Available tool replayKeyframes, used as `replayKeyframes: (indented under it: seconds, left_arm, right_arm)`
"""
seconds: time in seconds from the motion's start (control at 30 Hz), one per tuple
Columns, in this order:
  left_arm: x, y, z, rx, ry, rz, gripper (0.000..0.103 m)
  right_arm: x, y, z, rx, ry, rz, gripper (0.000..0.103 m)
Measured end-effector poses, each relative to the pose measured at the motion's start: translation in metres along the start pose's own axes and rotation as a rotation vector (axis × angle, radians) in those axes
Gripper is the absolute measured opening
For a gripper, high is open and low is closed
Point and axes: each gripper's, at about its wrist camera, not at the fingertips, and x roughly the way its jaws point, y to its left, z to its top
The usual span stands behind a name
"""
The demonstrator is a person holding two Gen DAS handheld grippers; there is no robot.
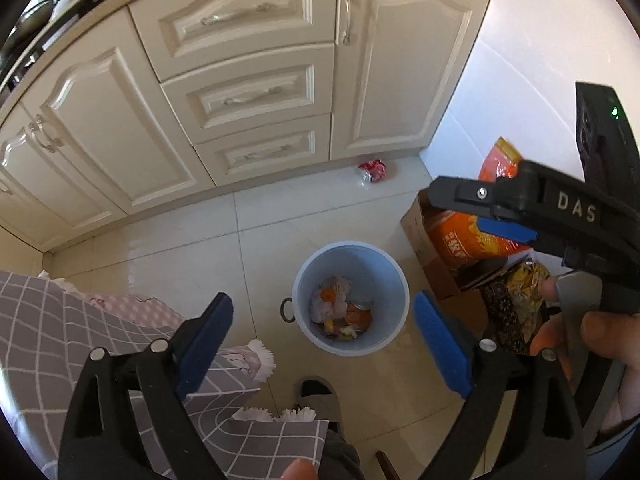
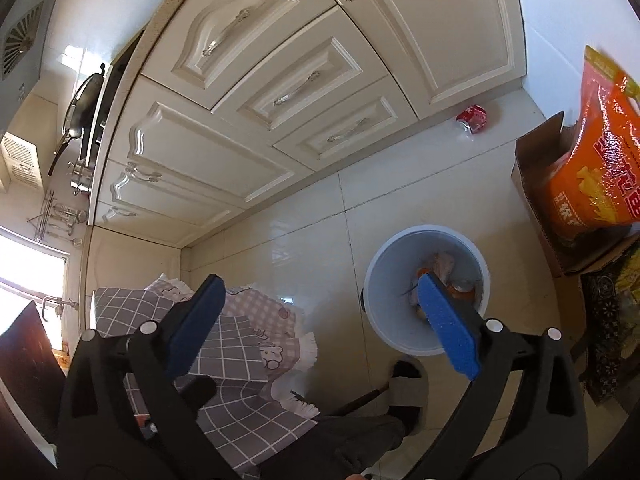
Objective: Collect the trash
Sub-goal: 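Carry peel and wrapper bag to the blue bin and release them, then move both tools back over the table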
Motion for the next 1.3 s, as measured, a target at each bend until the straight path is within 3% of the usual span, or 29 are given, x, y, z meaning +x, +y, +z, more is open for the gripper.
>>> replayKeyframes:
  seconds: [0.27,0.57,0.9,1.3]
  left_arm:
    - [-0.052,0.003,-0.012,-0.014,-0.096,0.005,0.09]
    - [-0.128,0.016,-0.033,-0.042,-0.246,0.035,0.09]
    - [-0.213,0.06,-0.068,-0.128,-0.393,0.09,0.09]
    - [-0.294,0.119,-0.13,-0.252,-0.537,0.204,0.09]
  right_arm:
    - [-0.025,0.032,-0.012,-0.04,-0.039,0.022,0.096]
    - [-0.07,0.095,-0.028,-0.134,-0.117,0.075,0.096]
    - [-0.108,0.187,-0.057,-0.284,-0.174,0.157,0.096]
    - [-0.124,0.294,-0.114,-0.5,-0.177,0.242,0.097]
